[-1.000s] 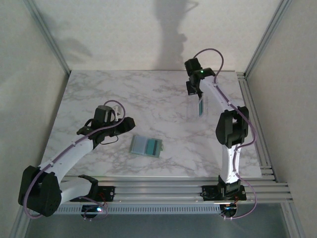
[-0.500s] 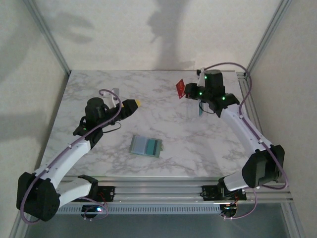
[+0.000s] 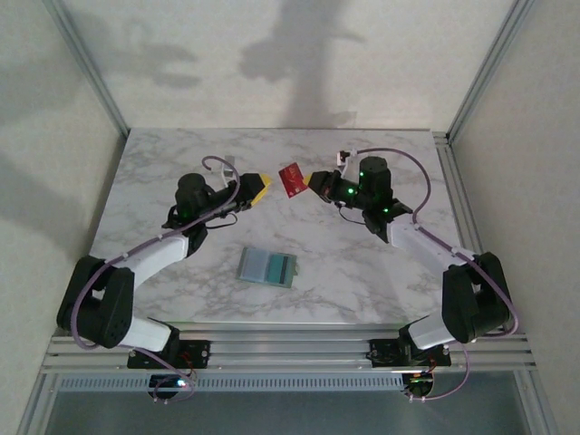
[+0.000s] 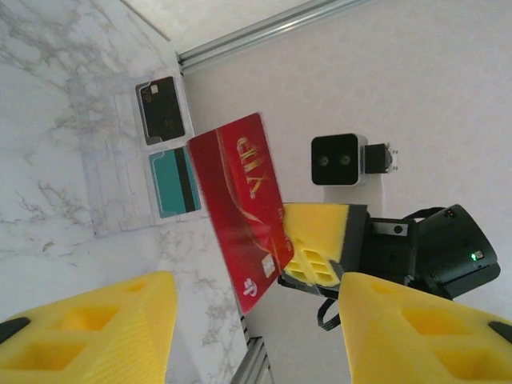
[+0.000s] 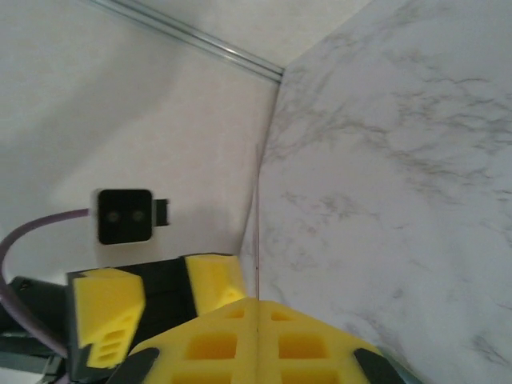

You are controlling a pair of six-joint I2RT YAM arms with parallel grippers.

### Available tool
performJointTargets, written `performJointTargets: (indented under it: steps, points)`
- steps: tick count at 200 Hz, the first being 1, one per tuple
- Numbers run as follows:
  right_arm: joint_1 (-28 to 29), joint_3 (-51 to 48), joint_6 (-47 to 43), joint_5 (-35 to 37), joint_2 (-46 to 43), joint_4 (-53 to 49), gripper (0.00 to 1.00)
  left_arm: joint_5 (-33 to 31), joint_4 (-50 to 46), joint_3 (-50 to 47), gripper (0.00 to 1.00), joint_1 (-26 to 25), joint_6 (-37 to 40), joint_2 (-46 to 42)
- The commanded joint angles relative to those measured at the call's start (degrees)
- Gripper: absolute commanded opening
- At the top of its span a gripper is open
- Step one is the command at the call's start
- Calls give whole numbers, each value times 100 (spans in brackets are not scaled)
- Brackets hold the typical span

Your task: Put the credit cards into the card holder

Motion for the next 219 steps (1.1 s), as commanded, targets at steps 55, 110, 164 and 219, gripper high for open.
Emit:
performJointTargets:
  steps: [55,110,164,219]
  points:
    - [383,119,767,-422,507,1223,0,249,299,319,46,-105,-225,167]
    - [507,-155,1000,-486,487,1782,0,288,492,314,25,-98,-406,248]
    - [519,-135,747,-485,307,1379,0,273,328,291,37,-96,-316,318]
    - [525,-149,651,-528,380,1161,0,320,250,344,18,-85,-191,271]
